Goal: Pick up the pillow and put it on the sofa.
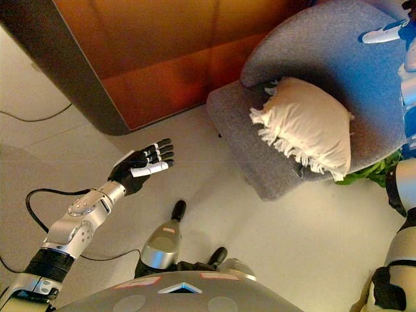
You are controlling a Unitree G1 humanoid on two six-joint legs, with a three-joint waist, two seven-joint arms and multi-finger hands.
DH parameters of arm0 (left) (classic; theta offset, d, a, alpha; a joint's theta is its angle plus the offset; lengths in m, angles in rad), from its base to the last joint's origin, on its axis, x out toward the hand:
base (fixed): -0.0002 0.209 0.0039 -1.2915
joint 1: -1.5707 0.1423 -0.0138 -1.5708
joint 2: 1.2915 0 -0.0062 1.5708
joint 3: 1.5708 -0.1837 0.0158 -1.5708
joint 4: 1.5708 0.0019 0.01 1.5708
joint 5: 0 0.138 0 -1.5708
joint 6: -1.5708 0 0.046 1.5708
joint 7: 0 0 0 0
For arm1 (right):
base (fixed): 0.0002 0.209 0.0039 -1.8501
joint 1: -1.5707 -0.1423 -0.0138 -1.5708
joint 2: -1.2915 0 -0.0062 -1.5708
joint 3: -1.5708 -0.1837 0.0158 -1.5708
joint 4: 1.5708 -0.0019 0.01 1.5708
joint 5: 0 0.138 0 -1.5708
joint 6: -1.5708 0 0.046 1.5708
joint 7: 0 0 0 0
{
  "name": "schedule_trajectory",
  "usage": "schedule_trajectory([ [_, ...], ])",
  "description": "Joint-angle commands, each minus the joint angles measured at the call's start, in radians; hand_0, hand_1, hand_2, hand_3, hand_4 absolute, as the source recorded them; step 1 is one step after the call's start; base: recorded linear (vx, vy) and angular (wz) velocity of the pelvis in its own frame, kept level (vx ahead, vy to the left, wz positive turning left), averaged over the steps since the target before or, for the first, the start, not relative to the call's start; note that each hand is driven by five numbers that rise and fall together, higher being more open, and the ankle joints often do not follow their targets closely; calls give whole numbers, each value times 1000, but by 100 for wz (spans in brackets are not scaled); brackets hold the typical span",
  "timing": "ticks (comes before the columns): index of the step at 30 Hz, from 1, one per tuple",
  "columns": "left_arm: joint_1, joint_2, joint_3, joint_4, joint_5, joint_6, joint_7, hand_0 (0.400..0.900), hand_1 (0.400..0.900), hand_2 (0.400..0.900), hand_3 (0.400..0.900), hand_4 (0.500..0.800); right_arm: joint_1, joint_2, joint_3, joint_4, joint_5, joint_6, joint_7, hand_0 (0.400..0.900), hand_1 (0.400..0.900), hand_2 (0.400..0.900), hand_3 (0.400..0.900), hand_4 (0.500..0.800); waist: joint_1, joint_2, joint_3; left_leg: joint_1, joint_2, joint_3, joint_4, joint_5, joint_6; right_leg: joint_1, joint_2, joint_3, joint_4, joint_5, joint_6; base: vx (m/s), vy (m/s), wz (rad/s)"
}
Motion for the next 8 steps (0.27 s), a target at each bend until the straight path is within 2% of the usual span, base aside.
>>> schedule_trajectory([
  [1,-26,-18,-43,-83,-40,-86,-5,900,900,900,900,800,11,-83,-13,-141,28,-34,-108,900,900,900,900,800,-17,41,-121,95,22,21,-8,-172,-6,-74,1,10,51,57,16,-53,49,-18],
  [3,-19,-30,-37,-74,-33,-101,6,900,900,900,900,800,94,-69,-60,-235,58,-43,-126,900,900,900,900,800,-37,49,-126,104,23,36,-8,-177,-4,-77,-1,22,55,56,16,-56,49,-19],
  [6,-24,-50,-34,-45,-10,-139,18,900,900,900,900,800,241,-31,-148,-358,76,-73,-101,900,900,900,900,800,-73,61,-131,114,25,59,-8,-183,0,-86,-2,41,61,56,16,-90,41,-21],
  [8,-29,-63,-25,-36,-15,-146,22,900,900,900,900,800,346,-3,-201,-442,85,-98,-104,900,900,900,900,800,-95,72,-134,123,27,74,-8,-186,3,-90,-3,52,65,56,16,-66,40,-17],
])
